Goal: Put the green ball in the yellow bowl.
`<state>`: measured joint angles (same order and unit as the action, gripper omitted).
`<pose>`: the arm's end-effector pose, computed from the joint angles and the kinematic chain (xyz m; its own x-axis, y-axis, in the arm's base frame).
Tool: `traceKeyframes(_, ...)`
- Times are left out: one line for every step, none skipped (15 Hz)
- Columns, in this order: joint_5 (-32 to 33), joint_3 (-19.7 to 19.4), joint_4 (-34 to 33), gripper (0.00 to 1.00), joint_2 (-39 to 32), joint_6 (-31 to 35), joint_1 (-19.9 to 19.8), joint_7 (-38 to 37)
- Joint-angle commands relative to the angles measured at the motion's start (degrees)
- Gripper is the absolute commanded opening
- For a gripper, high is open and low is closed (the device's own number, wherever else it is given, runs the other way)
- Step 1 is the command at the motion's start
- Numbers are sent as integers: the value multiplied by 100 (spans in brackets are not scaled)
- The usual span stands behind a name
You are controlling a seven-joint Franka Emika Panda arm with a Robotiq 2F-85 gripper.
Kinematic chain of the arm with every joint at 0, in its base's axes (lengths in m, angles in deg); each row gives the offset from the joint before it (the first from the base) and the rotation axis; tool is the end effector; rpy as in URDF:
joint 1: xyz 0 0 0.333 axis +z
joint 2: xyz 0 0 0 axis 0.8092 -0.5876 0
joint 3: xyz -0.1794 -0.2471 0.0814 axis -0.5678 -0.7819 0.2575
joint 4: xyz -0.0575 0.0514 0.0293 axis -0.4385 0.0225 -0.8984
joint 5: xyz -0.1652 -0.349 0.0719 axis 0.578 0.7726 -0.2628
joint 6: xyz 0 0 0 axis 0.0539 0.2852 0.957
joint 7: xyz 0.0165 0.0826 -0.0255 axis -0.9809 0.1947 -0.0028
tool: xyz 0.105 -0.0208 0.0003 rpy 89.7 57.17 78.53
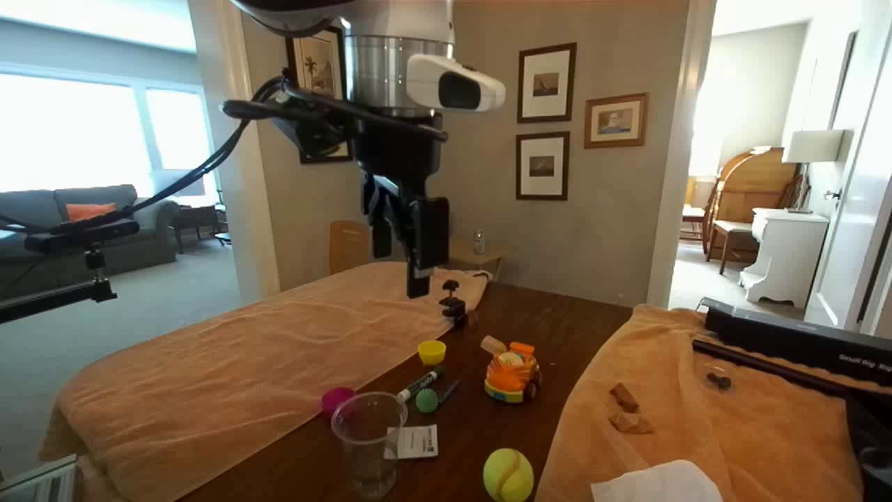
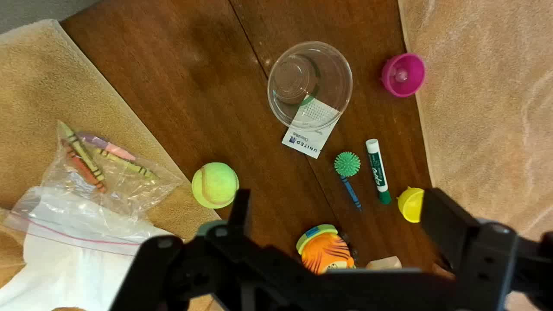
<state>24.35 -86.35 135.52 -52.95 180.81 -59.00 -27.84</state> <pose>0.3993 -0.1701 0.4615 0.9799 -0.1959 0.0377 -0.1862 -0.9659 -0.1802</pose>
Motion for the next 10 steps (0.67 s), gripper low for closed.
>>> traceKeyframes(-65,146,-14,100,-22,-17,-164,54)
traceKeyframes(-65,146,-15,100,-22,-17,-164,54)
traceKeyframes(-65,147,-15,100,-22,-17,-164,54)
traceKeyframes(-65,147,-15,100,-22,-17,-164,54)
traceKeyframes(-65,146,-15,100,-22,-17,-164,54)
traceKeyframes(-143,150,-99,100,-218,51,-118,71)
traceKeyframes(-207,168,-165,100,-412,192,-67,108)
traceKeyframes(-363,172,-257,100,-662,344,27,186)
traceKeyframes(-428,218,-319,100,-857,503,69,159)
traceKeyframes(-538,280,-403,100,-1127,668,133,168)
